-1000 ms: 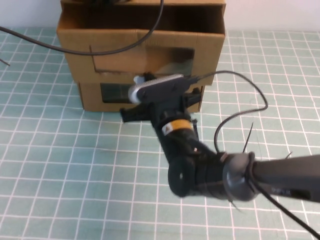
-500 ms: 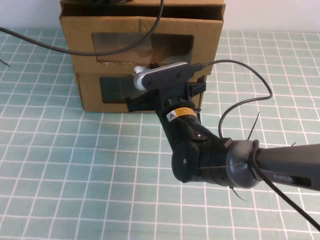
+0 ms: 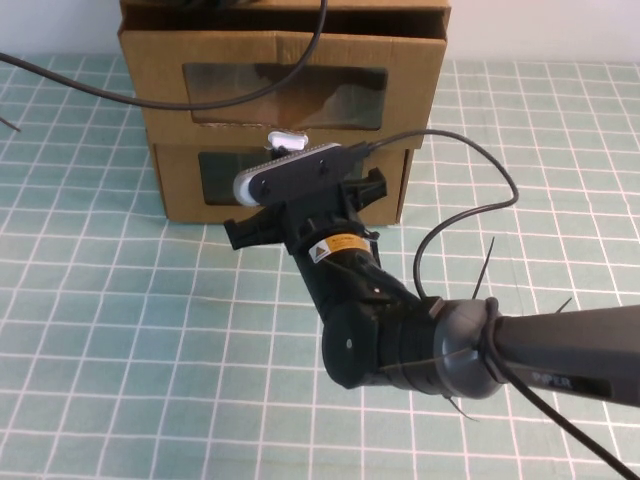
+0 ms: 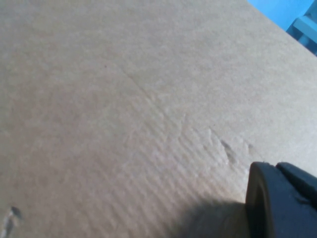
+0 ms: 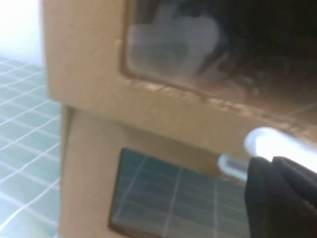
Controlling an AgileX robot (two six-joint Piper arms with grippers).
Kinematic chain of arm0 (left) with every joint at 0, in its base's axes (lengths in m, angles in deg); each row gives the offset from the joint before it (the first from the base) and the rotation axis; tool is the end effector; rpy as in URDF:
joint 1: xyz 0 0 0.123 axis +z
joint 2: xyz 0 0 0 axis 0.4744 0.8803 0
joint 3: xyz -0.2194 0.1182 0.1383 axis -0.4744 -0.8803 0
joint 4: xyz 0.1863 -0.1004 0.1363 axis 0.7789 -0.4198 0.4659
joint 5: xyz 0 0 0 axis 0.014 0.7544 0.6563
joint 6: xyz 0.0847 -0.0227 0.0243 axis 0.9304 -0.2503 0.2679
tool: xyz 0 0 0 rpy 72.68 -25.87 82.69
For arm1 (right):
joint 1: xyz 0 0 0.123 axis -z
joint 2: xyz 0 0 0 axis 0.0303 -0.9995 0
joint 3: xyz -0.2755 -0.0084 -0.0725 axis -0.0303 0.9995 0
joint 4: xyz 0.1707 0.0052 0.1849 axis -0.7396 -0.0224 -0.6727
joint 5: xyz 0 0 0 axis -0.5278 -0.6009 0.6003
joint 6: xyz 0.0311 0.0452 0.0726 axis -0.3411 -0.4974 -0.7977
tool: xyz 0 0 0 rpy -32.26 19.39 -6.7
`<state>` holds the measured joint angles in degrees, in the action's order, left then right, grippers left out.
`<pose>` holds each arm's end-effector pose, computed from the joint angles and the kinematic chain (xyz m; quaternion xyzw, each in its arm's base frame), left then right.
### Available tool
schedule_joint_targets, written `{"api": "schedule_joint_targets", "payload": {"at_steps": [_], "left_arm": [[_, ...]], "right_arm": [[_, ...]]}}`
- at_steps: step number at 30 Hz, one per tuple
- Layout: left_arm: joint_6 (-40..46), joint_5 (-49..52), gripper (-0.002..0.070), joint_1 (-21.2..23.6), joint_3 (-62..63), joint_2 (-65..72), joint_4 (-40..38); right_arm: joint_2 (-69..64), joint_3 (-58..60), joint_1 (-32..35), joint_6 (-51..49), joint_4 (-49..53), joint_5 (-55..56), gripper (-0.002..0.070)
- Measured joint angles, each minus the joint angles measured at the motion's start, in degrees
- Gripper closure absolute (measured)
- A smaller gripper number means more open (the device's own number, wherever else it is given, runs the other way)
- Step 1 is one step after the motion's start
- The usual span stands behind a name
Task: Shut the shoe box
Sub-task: Close the shoe box with your right arm
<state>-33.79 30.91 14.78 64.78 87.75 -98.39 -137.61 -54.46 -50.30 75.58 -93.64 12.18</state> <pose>0.4158 -0.1541 0.3823 0.2549 0.8022 -0.3114 0.4410 0.3042 0.3189 0.2159 -0.1901 0.6765 0.0951 0.7051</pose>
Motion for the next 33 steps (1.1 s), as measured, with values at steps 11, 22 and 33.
{"api": "schedule_joint_targets", "payload": {"at_steps": [11,22,33], "left_arm": [[0.0,0.0,0.068,0.0,0.0,0.0,0.0],[0.0,-0.09,0.068,0.0,0.0,0.0,0.0],[0.0,-0.36,0.068,-0.63,0.0,0.09,0.0]], "right_arm": [[-1.54,-2.69,6.02,-4.2,3.14,-0.53,0.069],[-1.79,-2.78,6.03,-5.18,5.06,-2.03,0.069],[-1.79,-2.78,3.69,-4.2,4.43,-1.55,0.069]]}}
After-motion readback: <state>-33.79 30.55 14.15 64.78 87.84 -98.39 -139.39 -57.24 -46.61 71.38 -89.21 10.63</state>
